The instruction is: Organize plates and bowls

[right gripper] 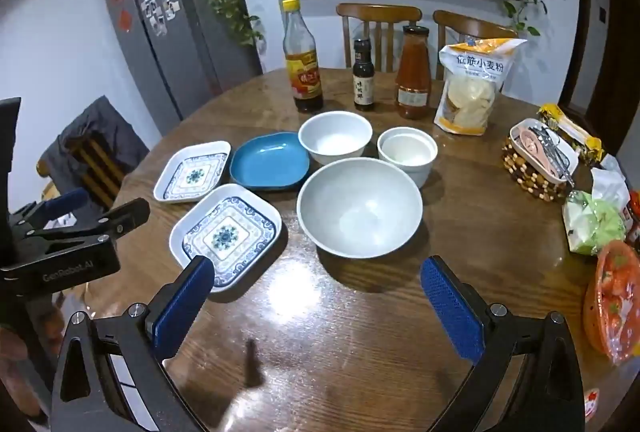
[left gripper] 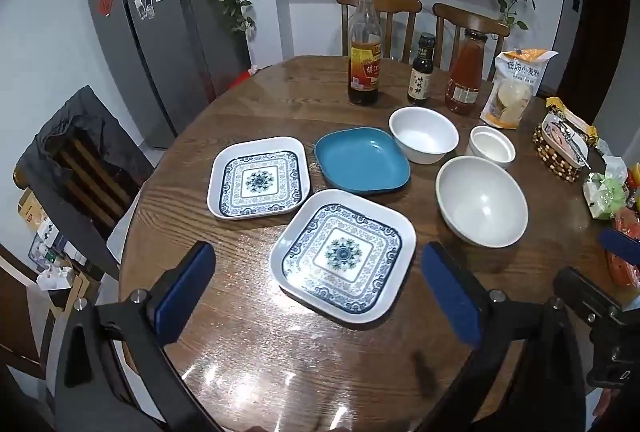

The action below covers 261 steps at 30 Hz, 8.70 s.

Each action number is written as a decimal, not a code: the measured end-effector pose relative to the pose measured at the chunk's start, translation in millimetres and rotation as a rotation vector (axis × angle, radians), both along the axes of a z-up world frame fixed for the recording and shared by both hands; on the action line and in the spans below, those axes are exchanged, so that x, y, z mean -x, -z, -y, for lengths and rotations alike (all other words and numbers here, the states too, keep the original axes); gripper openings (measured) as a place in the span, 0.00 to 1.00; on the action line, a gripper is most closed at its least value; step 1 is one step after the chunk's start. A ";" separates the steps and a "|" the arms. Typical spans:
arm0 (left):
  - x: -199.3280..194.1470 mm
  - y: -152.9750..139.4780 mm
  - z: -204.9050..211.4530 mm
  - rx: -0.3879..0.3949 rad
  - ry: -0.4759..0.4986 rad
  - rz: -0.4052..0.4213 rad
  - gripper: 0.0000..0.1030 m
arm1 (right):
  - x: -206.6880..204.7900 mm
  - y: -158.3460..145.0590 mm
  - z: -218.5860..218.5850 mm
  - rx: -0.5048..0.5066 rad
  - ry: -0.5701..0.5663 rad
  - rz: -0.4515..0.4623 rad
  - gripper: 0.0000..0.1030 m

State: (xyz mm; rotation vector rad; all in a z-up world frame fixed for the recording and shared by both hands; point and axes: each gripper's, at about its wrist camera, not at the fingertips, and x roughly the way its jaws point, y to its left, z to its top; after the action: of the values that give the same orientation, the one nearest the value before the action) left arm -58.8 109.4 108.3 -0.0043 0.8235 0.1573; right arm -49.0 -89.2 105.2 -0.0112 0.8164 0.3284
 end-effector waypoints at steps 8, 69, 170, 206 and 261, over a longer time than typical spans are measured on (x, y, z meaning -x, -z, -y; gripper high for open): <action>-6.5 17.9 -14.6 0.036 0.041 -0.050 1.00 | -2.1 7.9 -10.6 0.059 0.042 -0.038 1.00; -21.8 132.7 -107.1 0.127 0.279 -0.199 0.17 | -62.0 117.6 -116.5 -0.116 -0.027 -0.268 0.25; -30.2 115.7 -105.4 0.095 0.262 -0.172 0.27 | -24.3 97.0 -134.5 0.065 -0.012 -0.235 0.17; -173.5 87.7 -62.7 0.175 0.162 -0.131 0.97 | -70.5 31.5 -69.4 -0.227 0.144 -0.130 0.70; -188.9 126.3 -129.3 0.107 0.259 -0.267 0.11 | -184.1 111.5 -171.8 0.049 -0.063 -0.288 0.18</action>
State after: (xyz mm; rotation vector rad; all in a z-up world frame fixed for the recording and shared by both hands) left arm 130.1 238.7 -18.0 0.0232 1.0899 -0.1334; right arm 135.1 82.7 -6.3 -0.0360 1.1113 0.3750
